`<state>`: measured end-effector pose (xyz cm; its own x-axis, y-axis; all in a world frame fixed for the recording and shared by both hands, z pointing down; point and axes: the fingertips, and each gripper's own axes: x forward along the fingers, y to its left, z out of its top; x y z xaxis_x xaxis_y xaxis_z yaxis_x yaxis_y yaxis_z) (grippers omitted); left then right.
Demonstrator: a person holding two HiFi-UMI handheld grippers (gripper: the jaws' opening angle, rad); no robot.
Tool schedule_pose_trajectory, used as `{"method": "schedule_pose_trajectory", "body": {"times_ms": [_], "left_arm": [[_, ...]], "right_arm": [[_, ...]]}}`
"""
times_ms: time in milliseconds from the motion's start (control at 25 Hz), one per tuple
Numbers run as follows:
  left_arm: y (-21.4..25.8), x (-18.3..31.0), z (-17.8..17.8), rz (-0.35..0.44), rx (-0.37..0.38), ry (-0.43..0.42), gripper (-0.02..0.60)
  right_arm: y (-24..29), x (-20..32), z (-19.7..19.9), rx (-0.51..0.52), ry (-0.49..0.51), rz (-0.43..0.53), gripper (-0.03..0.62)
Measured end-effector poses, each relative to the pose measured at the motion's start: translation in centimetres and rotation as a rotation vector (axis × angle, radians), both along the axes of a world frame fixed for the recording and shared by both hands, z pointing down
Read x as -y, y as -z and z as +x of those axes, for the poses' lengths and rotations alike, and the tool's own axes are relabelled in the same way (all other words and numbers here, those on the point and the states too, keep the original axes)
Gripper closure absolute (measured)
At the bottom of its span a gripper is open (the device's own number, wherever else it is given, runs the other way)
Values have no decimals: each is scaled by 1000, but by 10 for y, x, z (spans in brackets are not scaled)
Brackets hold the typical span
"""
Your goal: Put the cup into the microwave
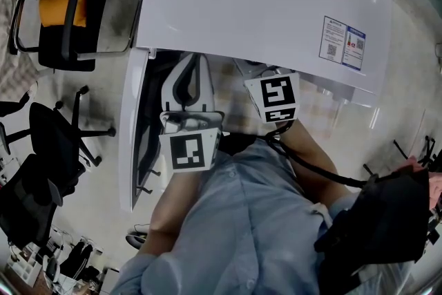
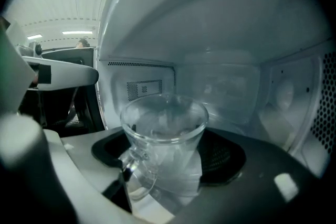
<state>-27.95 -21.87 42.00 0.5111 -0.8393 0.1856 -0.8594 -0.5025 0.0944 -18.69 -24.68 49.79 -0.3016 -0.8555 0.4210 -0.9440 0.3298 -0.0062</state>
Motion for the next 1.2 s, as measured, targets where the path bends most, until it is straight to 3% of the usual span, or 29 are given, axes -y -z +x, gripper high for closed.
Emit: {"method": "schedule_pose_trajectory", "body": {"times_ms": [720, 1200], "left_arm": [[8, -12, 3, -5, -9, -9, 575], [28, -44, 8, -31, -40, -16, 574]], "right_arm": [[10, -15, 1, -31, -11, 2, 198], [40, -76, 1, -14, -45, -21, 198]]}}
